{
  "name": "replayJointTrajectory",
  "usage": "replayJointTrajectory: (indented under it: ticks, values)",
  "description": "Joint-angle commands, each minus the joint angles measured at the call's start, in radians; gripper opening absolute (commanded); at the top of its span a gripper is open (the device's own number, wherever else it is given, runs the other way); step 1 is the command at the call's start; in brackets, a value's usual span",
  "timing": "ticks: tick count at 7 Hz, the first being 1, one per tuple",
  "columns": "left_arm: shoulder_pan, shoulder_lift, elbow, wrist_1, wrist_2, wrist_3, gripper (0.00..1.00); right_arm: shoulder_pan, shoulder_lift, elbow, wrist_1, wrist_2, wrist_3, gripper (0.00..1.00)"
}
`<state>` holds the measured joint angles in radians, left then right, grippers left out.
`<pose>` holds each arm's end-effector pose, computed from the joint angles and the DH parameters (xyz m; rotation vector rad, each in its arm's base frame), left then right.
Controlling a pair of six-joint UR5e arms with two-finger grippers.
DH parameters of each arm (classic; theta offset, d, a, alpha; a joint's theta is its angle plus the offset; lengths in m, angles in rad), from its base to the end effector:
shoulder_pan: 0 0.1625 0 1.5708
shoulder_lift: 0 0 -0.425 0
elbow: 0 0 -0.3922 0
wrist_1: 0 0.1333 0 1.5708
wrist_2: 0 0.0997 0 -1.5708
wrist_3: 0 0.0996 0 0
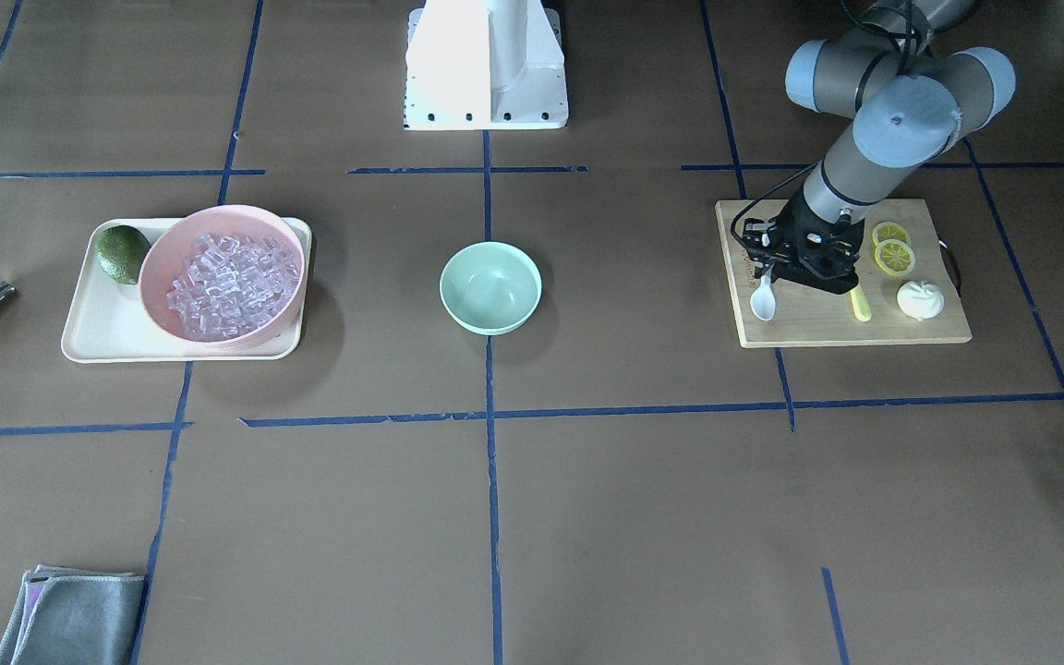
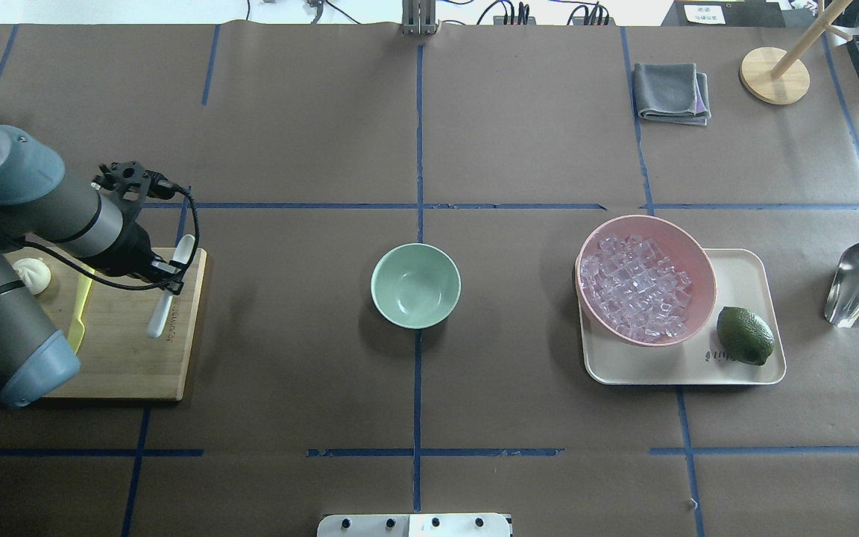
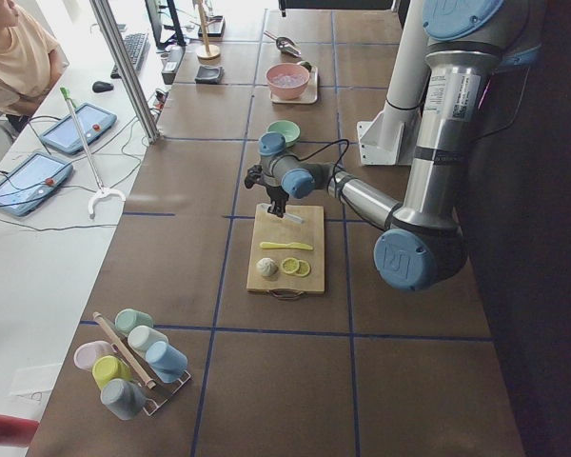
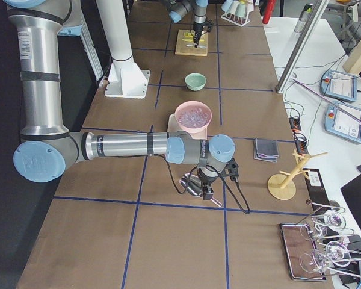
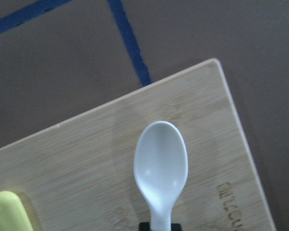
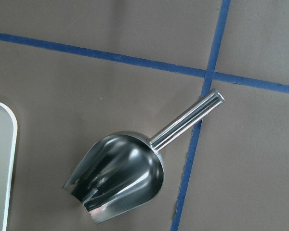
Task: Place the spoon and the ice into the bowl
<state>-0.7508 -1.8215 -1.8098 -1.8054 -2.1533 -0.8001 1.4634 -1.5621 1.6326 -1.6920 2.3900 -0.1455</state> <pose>0.3715 -0.4540 0.3860 0.0819 0.8935 0.2294 0.0075 -0.4947 0.6328 -0.0323 -0.8215 -0.2178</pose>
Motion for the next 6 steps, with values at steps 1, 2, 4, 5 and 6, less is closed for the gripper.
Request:
replayJointTrajectory:
  ticks: [1,2,4,5,6]
  values:
    - [0.132,-0.198,0.032,0.008,-0.016,-0.387,0.00,0.000,0.002,0.004,0.000,-0.002,-0.003,0.99]
    - [0.161,-0.300,0.087,0.014,-0.013,-0.498,0.00,0.000,0.001,0.003,0.000,0.000,-0.005,0.99]
    - [0.230,-0.465,0.171,0.044,0.033,-0.653,0.00,0.000,-0.004,0.001,-0.002,0.000,0.003,0.99]
    - [0.248,-0.516,0.226,0.043,0.094,-0.665,0.00,-0.002,-0.004,0.001,0.000,0.000,0.003,0.99]
    - [0.249,-0.539,0.256,0.043,0.096,-0.663,0.02,0.000,-0.004,0.001,-0.002,0.000,0.001,0.99]
